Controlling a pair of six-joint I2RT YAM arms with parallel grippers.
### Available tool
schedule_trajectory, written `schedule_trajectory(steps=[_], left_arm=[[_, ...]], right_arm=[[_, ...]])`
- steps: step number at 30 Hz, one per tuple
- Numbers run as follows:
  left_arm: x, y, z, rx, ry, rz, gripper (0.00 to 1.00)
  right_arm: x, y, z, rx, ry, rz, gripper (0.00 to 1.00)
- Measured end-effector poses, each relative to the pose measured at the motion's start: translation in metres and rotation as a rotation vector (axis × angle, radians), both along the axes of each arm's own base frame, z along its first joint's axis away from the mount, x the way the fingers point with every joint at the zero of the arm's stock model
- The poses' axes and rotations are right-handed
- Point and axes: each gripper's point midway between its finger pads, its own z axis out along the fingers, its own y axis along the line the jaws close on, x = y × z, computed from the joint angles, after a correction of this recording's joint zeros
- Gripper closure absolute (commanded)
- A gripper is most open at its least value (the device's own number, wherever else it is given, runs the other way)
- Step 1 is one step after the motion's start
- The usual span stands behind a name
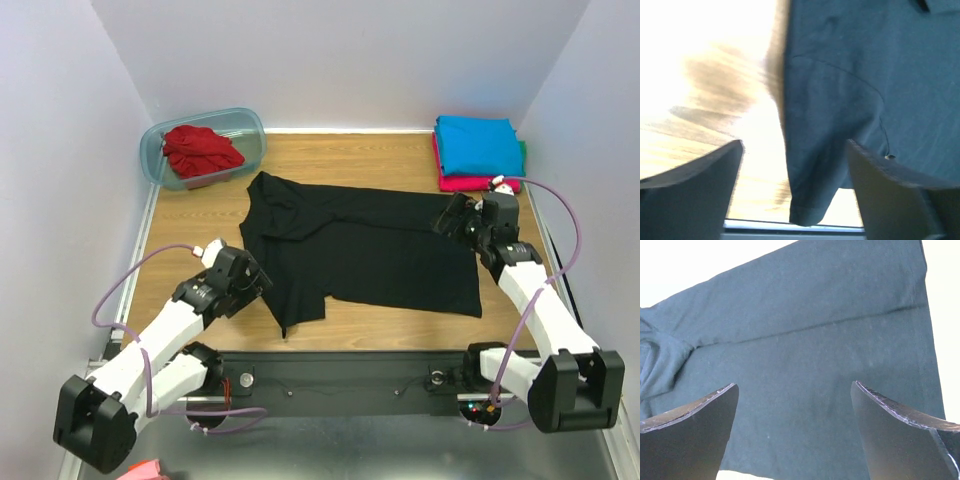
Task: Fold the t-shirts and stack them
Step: Fold the tshirt
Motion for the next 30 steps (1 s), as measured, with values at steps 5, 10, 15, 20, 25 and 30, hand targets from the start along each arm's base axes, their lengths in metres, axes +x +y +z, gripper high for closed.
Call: schedule_trajectory(steps=[5, 10, 15, 20, 25, 30], left_arm=[[-0.005, -0.003, -0.02, -0.026, 0.053, 0.028, 0.31], [0.003, -0.011, -0.043, -0.002, 0.131, 0.034, 0.43], [0.022, -0.019, -0.046, 0.006, 0.124, 0.037, 0.87], [0.031, -0.003, -0.048, 0.102, 0.143, 0.109, 1.0], [0.039, 0.033, -0.049, 0.184, 0.163, 0.222, 0.66], [0.04, 0.045, -0.047, 0.207, 0.167, 0.234, 0.36]], right_arm=[[-0.011, -0.002, -0.002, 0.011, 0.001, -0.023, 0.0], [-0.014, -0.005, -0.006, 0.002, 0.019, -0.037, 0.0], [-0.017, -0.009, -0.015, -0.014, 0.042, -0.058, 0.0], [-0.023, -0.015, -0.028, -0.035, 0.089, -0.082, 0.0], [-0.028, -0.019, -0.035, -0.051, 0.113, -0.1, 0.0], [-0.03, -0.021, -0.037, -0.059, 0.126, -0.111, 0.0]])
